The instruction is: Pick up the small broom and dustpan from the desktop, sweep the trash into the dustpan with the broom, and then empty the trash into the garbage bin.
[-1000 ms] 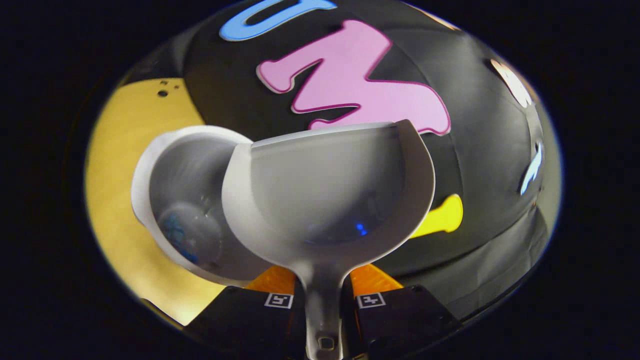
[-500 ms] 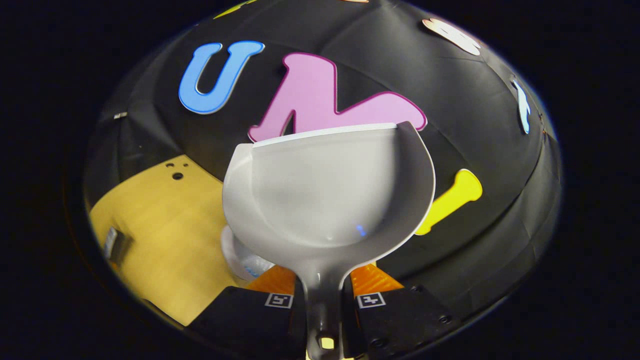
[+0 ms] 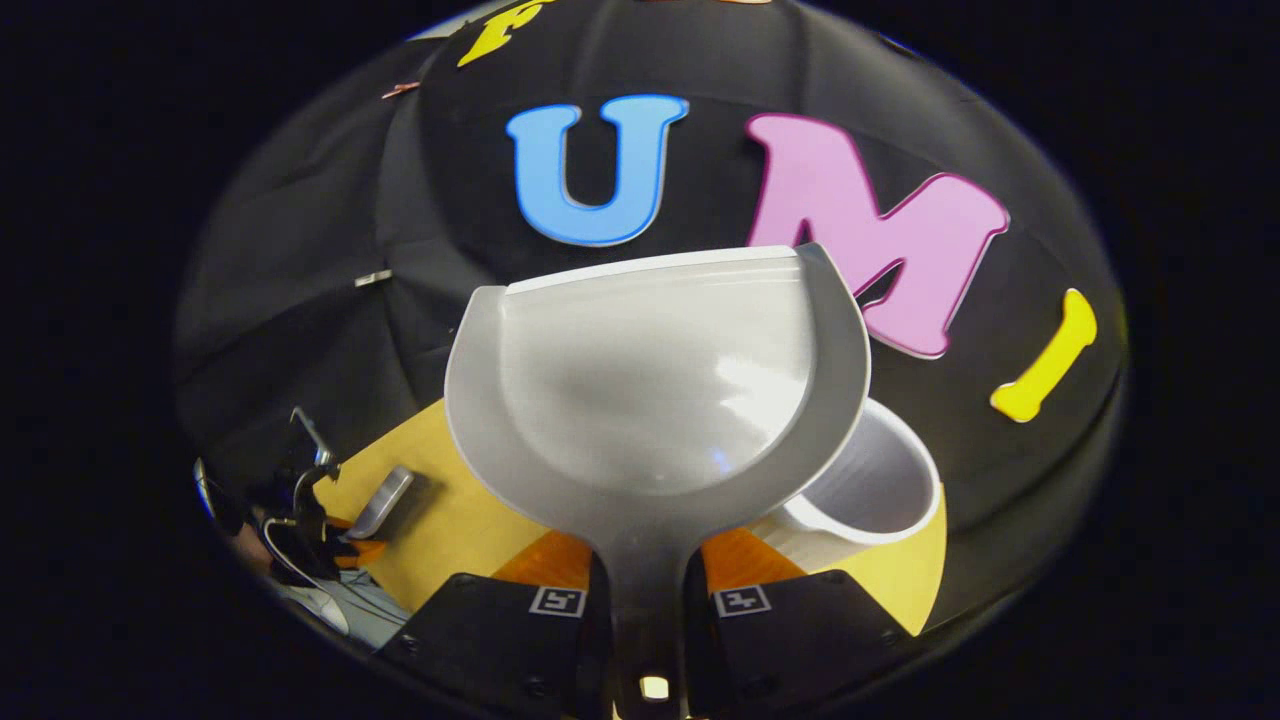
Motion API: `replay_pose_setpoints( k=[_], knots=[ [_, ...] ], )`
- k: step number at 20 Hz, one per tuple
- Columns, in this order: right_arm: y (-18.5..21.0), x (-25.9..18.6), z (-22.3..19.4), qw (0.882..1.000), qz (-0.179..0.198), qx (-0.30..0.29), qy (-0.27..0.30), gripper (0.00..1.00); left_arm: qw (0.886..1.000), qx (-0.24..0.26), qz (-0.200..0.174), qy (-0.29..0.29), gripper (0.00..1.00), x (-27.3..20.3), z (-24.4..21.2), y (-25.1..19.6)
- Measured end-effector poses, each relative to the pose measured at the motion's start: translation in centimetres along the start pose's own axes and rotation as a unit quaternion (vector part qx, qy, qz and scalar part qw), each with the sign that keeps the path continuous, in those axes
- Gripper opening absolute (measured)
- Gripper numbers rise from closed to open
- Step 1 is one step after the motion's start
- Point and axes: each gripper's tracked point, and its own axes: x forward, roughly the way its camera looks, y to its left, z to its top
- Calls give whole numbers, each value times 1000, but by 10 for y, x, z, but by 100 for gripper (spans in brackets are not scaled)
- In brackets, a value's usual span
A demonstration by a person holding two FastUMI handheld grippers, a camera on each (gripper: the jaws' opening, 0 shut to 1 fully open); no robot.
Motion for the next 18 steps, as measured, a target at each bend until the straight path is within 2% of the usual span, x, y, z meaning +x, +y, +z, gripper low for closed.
replay_pose_setpoints(
  k=[4,5,8,10,15,16,18],
  knots=[
    [59,19,-69,997,46,23,60,31,1000,4,-5,3,26,-1,1,5],
    [72,24,-89,995,53,35,80,31,1000,9,-8,5,29,0,1,4],
    [90,33,-140,987,57,71,136,32,1000,23,-19,10,26,6,5,-2],
    [95,40,-171,981,47,88,166,31,999,31,-28,19,26,14,8,-11],
    [78,64,-240,963,15,139,229,31,996,50,-57,56,25,35,8,-44],
    [75,66,-252,961,7,144,237,31,995,56,-60,63,23,40,10,-49],
    [74,72,-264,956,-10,157,247,31,993,71,-63,75,26,51,14,-56]
  ],
)
